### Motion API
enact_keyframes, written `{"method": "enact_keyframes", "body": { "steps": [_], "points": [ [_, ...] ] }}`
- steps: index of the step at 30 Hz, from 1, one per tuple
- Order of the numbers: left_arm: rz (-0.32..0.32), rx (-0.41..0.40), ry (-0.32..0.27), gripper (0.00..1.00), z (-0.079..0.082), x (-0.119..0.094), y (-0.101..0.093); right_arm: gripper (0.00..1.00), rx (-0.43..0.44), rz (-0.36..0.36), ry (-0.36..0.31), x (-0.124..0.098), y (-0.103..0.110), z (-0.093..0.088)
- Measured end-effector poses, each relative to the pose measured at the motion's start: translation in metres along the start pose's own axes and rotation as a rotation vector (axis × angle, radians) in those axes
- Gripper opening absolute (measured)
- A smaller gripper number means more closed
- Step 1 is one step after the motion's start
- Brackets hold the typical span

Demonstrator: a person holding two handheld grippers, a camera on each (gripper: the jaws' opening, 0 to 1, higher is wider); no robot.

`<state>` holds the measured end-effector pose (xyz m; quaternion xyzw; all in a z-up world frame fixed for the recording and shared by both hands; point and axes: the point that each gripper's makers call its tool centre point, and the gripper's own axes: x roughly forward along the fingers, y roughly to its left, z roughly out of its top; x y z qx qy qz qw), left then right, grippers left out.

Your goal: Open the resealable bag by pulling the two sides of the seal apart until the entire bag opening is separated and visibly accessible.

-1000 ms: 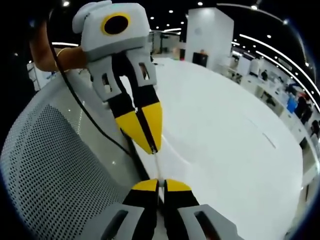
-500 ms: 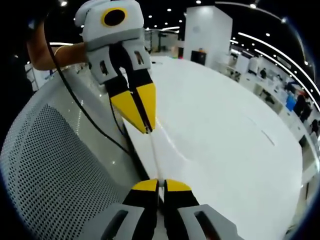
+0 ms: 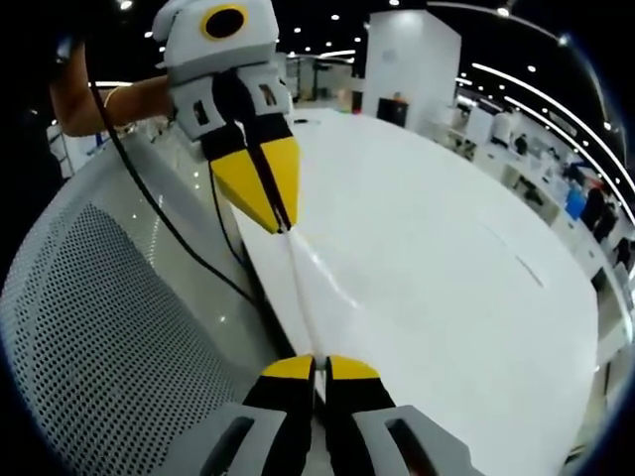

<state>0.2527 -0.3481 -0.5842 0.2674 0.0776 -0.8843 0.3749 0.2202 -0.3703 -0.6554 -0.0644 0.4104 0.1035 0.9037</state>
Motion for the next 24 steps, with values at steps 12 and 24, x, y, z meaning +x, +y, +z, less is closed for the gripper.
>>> {"method": "enact_keyframes", "body": {
  "steps": [12, 24],
  "points": [
    [0.003, -0.023, -0.006, 0.00, -0.0038, -0.0057, 0.0030, 0.00, 0.003, -0.006, 0.022, 0.0005, -0.0013, -0.0042],
    [0.002, -0.009, -0.013, 0.00, -0.0017, -0.0097, 0.0021, 0.00, 0.029, -0.004, 0.037, 0.0003, -0.0015, -0.0088]
  ]
}}
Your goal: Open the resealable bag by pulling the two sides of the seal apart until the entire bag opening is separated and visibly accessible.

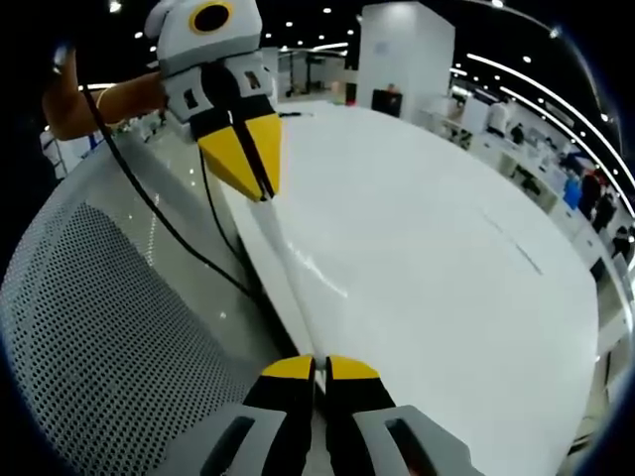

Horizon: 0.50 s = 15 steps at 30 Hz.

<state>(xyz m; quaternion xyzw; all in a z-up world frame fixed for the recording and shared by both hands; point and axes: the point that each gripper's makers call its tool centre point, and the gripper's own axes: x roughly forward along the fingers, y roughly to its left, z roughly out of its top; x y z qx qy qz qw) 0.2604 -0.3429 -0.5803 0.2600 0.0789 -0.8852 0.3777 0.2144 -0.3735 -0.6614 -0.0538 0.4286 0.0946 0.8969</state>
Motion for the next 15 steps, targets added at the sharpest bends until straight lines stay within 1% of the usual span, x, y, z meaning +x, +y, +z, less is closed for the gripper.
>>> {"method": "enact_keyframes", "body": {
  "steps": [6, 15],
  "points": [
    [-0.002, 0.014, -0.001, 0.00, 0.0005, -0.0010, -0.0003, 0.00, 0.007, 0.000, 0.010, 0.0002, 0.0002, -0.0024],
    [-0.003, 0.006, -0.001, 0.00, -0.0001, -0.0025, -0.0008, 0.00, 0.023, 0.002, 0.019, 0.0005, 0.0010, -0.0047]
  ]
}}
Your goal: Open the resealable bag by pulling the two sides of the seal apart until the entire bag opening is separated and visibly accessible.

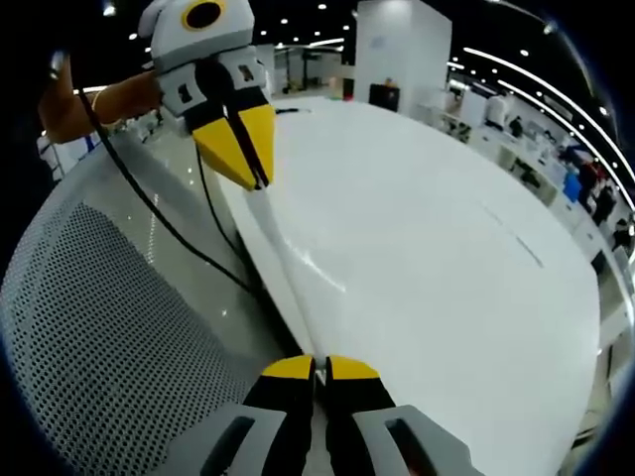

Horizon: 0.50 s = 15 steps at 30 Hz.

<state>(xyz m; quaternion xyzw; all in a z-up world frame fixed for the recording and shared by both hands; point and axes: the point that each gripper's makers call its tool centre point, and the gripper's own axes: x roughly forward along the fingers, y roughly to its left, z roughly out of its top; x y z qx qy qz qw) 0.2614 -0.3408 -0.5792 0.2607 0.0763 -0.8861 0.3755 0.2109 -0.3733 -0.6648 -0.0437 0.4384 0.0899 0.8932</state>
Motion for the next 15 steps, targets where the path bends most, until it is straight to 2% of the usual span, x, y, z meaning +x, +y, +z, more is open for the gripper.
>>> {"method": "enact_keyframes", "body": {
  "steps": [15],
  "points": [
    [-0.001, -0.011, 0.002, 0.00, -0.0018, -0.0006, -0.0011, 0.00, 0.036, -0.002, 0.038, 0.0004, -0.0017, -0.0091]
  ]
}}
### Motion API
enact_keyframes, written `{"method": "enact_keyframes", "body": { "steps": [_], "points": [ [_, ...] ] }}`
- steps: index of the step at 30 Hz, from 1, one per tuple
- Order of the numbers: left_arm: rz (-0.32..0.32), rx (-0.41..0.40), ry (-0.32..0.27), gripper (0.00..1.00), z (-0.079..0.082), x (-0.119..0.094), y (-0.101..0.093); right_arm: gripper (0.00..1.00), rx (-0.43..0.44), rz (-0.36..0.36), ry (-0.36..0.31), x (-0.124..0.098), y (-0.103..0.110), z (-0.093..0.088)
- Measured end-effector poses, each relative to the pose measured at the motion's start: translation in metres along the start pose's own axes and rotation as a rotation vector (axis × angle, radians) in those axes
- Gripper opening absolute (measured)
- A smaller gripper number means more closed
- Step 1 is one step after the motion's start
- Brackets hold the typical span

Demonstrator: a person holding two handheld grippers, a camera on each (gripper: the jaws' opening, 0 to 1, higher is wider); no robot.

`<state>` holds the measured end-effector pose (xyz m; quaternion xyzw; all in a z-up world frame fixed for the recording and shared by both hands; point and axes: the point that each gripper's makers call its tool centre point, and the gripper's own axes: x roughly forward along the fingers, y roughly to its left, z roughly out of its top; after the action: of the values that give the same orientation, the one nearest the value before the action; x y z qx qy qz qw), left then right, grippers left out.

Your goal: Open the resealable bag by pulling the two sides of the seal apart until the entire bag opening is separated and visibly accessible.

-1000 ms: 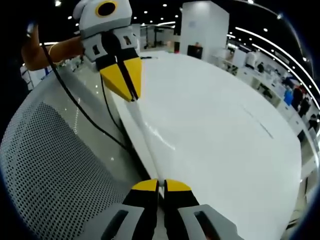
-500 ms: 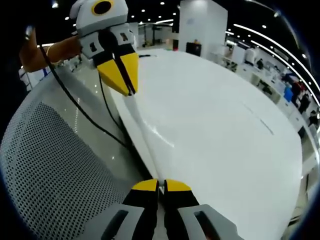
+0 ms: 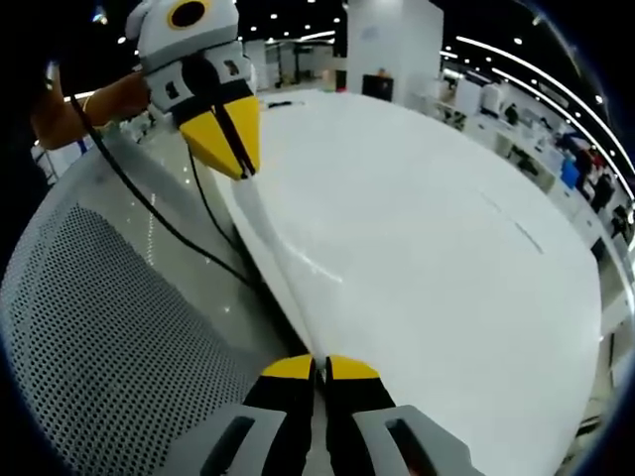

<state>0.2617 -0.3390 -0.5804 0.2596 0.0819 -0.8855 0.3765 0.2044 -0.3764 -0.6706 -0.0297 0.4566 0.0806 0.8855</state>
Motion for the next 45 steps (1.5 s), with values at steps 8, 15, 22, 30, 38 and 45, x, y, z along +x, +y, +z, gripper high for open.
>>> {"method": "enact_keyframes", "body": {
  "steps": [8, 15, 22, 30, 38, 45],
  "points": [
    [0.013, -0.015, -0.006, 0.00, 0.000, -0.005, 0.005, 0.00, -0.003, 0.003, -0.003, -0.001, 0.000, 0.001],
    [-0.011, -0.005, 0.002, 0.00, -0.005, 0.000, 0.000, 0.00, -0.047, -0.014, 0.027, -0.002, -0.001, -0.004],
    [-0.026, 0.021, 0.022, 0.00, -0.011, 0.010, -0.003, 0.00, -0.065, 0.010, -0.031, -0.002, 0.003, 0.008],
    [-0.011, 0.000, 0.024, 0.00, -0.012, 0.013, 0.001, 0.00, -0.059, 0.016, -0.040, -0.001, 0.004, 0.010],
    [-0.038, -0.027, 0.037, 0.00, -0.012, 0.009, -0.007, 0.00, -0.016, 0.030, -0.061, -0.001, 0.005, 0.012],
    [-0.088, -0.025, 0.041, 0.00, -0.012, 0.008, -0.014, 0.00, -0.036, 0.029, -0.059, 0.000, 0.006, 0.013]
  ]
}}
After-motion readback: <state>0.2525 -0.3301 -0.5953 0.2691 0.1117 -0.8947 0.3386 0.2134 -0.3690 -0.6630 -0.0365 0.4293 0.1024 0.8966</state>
